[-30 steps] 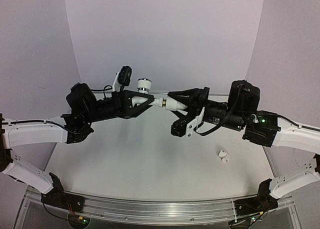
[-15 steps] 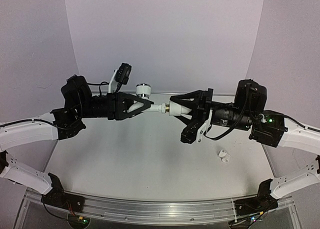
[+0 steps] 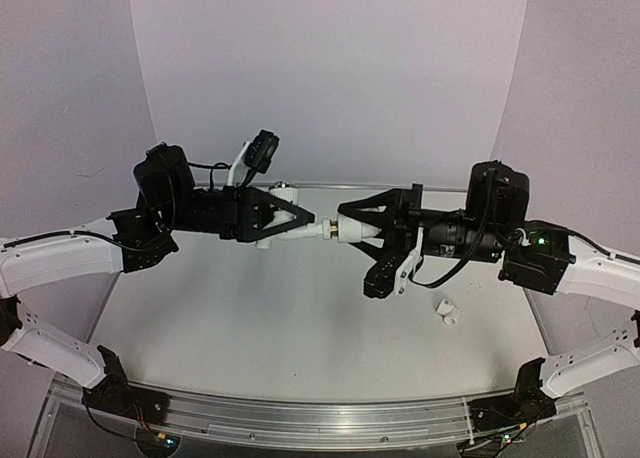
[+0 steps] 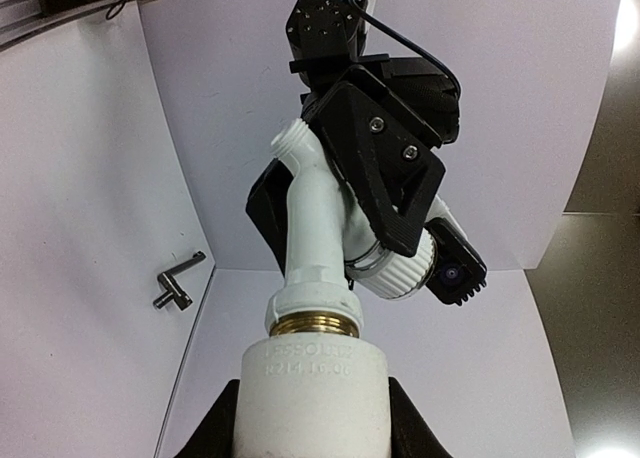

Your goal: Install the water faucets

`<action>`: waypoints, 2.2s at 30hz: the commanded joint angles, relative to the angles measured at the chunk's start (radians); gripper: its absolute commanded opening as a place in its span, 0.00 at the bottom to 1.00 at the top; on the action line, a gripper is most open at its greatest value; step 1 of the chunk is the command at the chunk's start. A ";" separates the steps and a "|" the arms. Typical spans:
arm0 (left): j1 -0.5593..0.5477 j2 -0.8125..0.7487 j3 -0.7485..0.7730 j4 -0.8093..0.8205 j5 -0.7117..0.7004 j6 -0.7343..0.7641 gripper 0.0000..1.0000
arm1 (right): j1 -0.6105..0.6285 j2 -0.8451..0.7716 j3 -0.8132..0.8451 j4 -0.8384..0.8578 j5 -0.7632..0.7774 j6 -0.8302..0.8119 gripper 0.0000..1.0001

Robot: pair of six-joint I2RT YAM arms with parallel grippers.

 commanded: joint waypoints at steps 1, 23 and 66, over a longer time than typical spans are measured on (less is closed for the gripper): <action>-0.007 0.012 0.050 0.026 0.047 -0.007 0.39 | 0.007 -0.021 0.027 0.038 -0.010 0.004 0.00; -0.012 0.007 0.039 0.010 0.070 0.018 0.46 | 0.007 -0.023 0.041 0.033 0.008 0.038 0.00; -0.012 -0.047 -0.043 0.086 0.017 0.049 0.00 | 0.006 -0.016 0.076 0.027 0.017 0.150 0.00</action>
